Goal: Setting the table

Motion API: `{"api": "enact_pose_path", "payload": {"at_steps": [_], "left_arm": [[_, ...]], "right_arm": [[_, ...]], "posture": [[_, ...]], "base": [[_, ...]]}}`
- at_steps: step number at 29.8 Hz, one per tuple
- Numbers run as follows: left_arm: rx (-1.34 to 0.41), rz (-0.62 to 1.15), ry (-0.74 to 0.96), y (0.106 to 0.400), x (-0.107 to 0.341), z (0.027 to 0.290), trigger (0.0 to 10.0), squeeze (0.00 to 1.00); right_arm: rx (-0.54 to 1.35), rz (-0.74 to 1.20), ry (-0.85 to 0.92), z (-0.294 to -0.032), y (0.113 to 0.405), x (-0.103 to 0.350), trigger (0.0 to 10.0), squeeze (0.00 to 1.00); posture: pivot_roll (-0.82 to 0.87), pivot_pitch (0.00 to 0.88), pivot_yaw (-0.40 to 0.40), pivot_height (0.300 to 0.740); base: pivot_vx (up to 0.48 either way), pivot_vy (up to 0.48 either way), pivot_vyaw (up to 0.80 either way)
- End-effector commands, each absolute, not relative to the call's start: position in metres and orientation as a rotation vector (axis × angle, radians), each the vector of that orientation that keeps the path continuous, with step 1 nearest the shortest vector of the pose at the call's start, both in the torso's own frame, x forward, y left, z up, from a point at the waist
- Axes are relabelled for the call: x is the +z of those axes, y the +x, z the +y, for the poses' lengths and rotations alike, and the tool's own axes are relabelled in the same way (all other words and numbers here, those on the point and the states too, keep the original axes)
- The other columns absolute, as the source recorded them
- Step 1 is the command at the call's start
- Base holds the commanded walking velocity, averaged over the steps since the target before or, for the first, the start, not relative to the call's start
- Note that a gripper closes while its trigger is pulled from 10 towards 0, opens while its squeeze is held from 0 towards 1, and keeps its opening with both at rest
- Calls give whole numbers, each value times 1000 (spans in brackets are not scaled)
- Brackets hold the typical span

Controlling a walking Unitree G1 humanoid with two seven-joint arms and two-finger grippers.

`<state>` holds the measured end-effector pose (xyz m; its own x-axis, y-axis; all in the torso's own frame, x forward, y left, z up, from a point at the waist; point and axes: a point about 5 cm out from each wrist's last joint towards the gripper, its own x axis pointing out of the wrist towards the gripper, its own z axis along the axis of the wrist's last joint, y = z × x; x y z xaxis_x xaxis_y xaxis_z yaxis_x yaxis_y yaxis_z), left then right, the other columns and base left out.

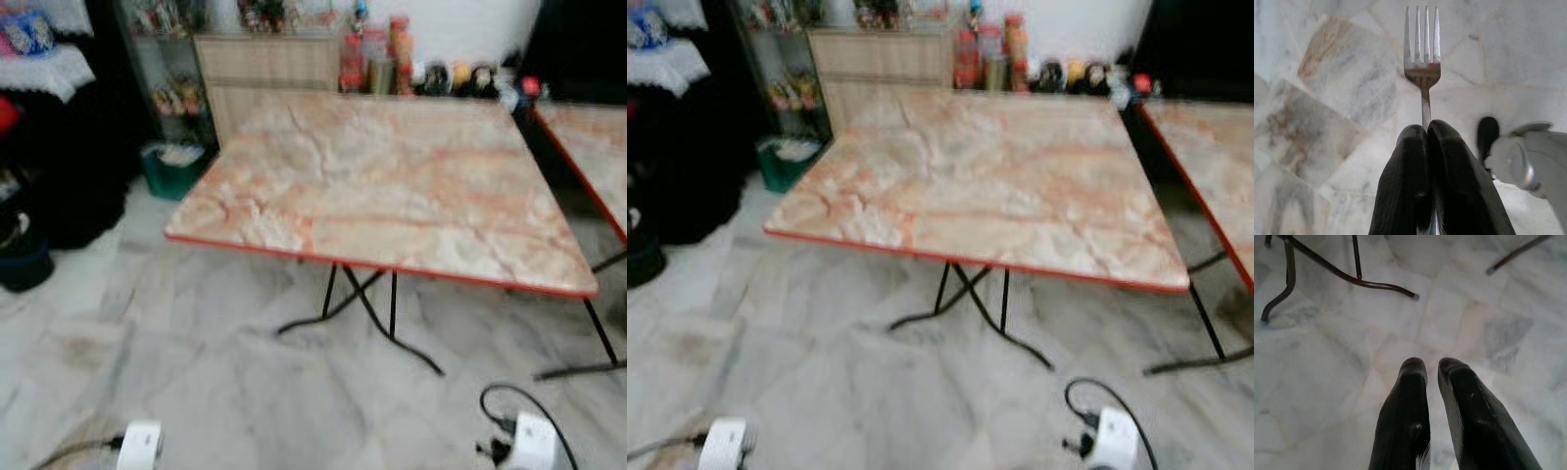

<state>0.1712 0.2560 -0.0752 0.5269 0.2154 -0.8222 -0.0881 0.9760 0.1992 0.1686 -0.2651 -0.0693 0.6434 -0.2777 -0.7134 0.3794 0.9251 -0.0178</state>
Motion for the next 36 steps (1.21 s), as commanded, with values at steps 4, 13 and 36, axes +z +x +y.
{"api": "enact_pose_path", "payload": {"at_steps": [4,13,36], "left_arm": [[187,1011,164,169,-74,262,10000,0],[189,1009,157,169,-74,263,10000,0],[174,1004,154,170,-74,260,10000,0]], "right_arm": [[-344,774,149,-256,176,-69,10000,0],[-350,780,168,-253,175,-70,10000,0],[-346,807,182,-258,173,-70,10000,0]], "posture": [[65,40,-18,740],[63,50,-19,740],[58,53,-25,740]], "base": [[286,-275,0],[316,-265,0],[224,-287,-293]]}}
